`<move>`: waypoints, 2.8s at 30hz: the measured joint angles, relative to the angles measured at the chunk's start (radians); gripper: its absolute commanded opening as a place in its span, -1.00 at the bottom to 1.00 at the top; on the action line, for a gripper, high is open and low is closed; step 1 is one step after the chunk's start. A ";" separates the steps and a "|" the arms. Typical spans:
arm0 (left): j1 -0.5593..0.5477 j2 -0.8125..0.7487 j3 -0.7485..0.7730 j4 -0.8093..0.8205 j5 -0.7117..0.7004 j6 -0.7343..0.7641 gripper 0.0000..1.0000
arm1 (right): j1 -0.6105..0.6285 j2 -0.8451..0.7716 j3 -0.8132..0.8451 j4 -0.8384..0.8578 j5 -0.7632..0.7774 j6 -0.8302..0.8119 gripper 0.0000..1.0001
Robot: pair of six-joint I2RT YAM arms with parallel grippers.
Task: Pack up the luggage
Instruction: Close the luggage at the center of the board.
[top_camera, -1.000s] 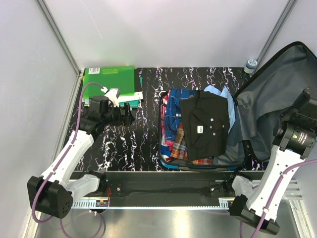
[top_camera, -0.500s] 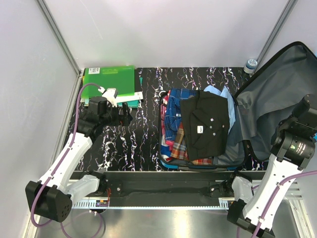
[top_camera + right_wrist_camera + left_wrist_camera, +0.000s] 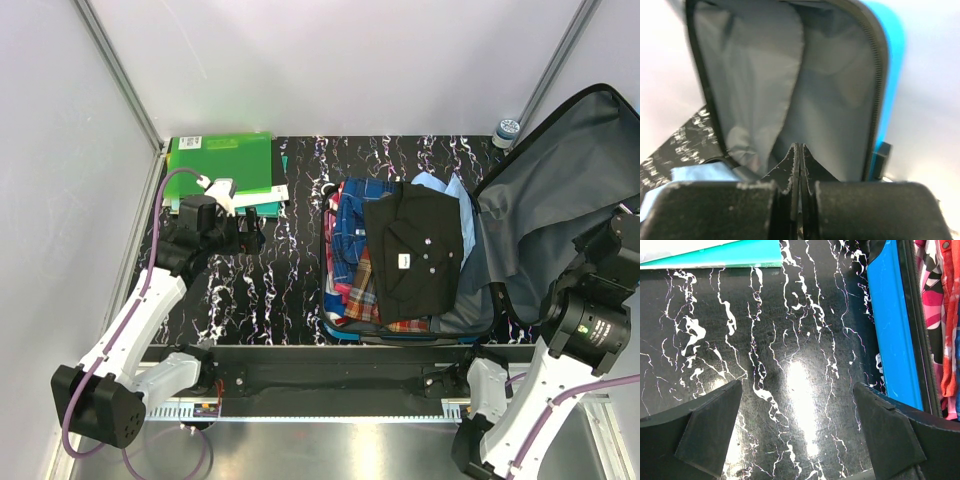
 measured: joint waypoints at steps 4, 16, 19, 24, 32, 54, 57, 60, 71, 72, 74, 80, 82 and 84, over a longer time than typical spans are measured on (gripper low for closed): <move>0.000 0.000 0.000 0.000 -0.002 0.000 0.98 | 0.000 -0.004 0.000 0.000 -0.072 0.019 -1.00; 0.000 0.008 0.000 -0.004 -0.004 0.000 0.98 | 0.006 -0.003 -0.006 0.000 -0.235 0.062 -1.00; 0.000 0.008 0.000 -0.003 -0.005 0.000 0.98 | 0.006 -0.002 -0.006 0.000 -0.277 0.070 -1.00; 0.000 0.008 0.000 -0.004 -0.005 0.000 0.98 | 0.006 0.003 -0.017 0.002 -0.332 0.082 -1.00; 0.000 0.014 0.000 -0.003 -0.004 0.000 0.98 | 0.007 0.006 -0.032 0.000 -0.337 0.082 -0.89; 0.000 0.032 0.000 0.016 -0.019 0.017 0.98 | 0.008 0.151 -0.008 -0.047 0.061 0.006 0.99; 0.000 0.032 0.000 0.024 -0.018 0.017 0.98 | 0.008 0.122 -0.008 -0.050 0.113 -0.006 0.99; 0.000 0.032 0.000 0.026 -0.019 0.017 0.98 | 0.008 0.113 -0.003 -0.053 0.159 -0.012 1.00; 0.000 0.032 0.000 0.027 -0.008 0.015 0.98 | 0.008 0.160 0.030 -0.068 0.368 -0.059 0.99; 0.000 0.032 0.000 0.027 -0.004 0.014 0.97 | 0.008 0.160 0.030 -0.068 0.384 -0.063 1.00; 0.000 0.032 0.000 0.027 0.002 0.009 0.98 | 0.008 0.160 0.030 -0.068 0.415 -0.071 0.99; 0.000 0.031 0.000 0.027 0.011 0.002 0.98 | 0.008 0.176 0.031 -0.065 0.472 -0.093 0.99; 0.000 0.026 -0.002 0.028 0.010 0.002 0.98 | 0.006 0.191 0.031 -0.053 0.484 -0.099 0.99; 0.000 0.018 -0.007 0.028 0.010 0.002 0.97 | -0.004 0.212 0.031 -0.039 0.484 -0.103 0.99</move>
